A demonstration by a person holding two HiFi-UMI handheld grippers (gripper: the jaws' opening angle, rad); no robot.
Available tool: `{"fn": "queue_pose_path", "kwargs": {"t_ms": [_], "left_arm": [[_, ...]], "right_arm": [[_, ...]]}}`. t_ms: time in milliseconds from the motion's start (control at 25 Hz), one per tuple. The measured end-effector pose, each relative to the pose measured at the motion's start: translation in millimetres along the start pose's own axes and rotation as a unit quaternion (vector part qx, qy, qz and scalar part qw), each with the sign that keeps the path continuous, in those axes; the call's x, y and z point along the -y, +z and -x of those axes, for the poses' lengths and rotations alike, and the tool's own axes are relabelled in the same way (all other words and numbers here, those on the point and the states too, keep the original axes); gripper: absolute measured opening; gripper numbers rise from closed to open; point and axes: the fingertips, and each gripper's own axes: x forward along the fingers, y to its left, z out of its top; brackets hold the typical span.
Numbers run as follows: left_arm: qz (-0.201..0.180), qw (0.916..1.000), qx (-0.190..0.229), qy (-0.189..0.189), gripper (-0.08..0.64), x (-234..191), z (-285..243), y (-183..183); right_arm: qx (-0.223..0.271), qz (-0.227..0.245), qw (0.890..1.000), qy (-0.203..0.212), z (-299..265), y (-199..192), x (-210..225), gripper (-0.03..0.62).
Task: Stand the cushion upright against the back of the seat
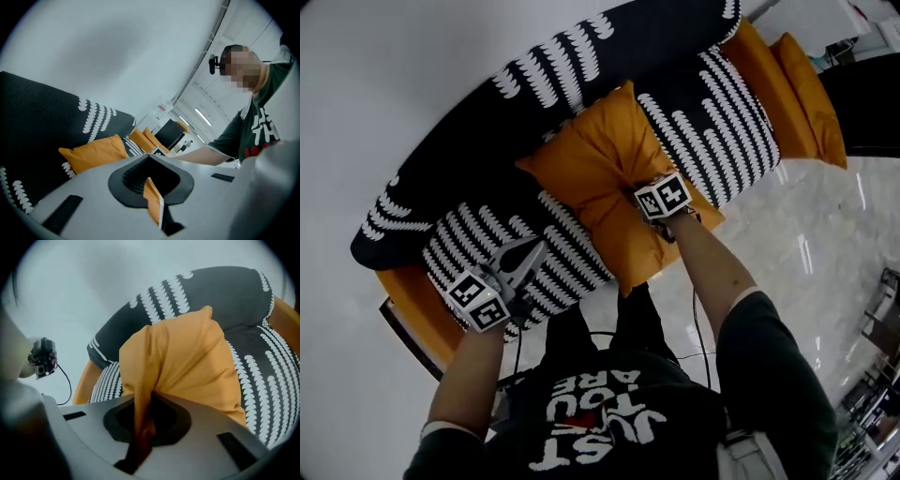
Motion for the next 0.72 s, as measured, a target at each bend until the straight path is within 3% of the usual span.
{"fn": "queue_pose_path", "kwargs": {"t_ms": [160, 320, 560, 720], "left_arm": [[-0.014, 0.9998, 0.013, -0.005, 0.011, 31, -10, 23], [-0.033, 0.9986, 0.039, -0.009, 0.011, 77, -21, 56], [-0.078, 0.9918, 0.097, -0.028, 0.011, 147, -27, 118], [-0.115, 0.9847, 0.117, -0.059, 0.011, 186, -25, 158]], "right_arm": [[0.094, -0.035, 0.994, 0.041, 61, 12, -18, 0.036], [0.183, -0.041, 0.981, 0.058, 154, 34, -36, 0.034], [0.315, -0.004, 0.949, 0.029, 303, 81, -61, 0.032], [0.395, 0.042, 0.918, -0.019, 400, 120, -74, 0.032]]}}
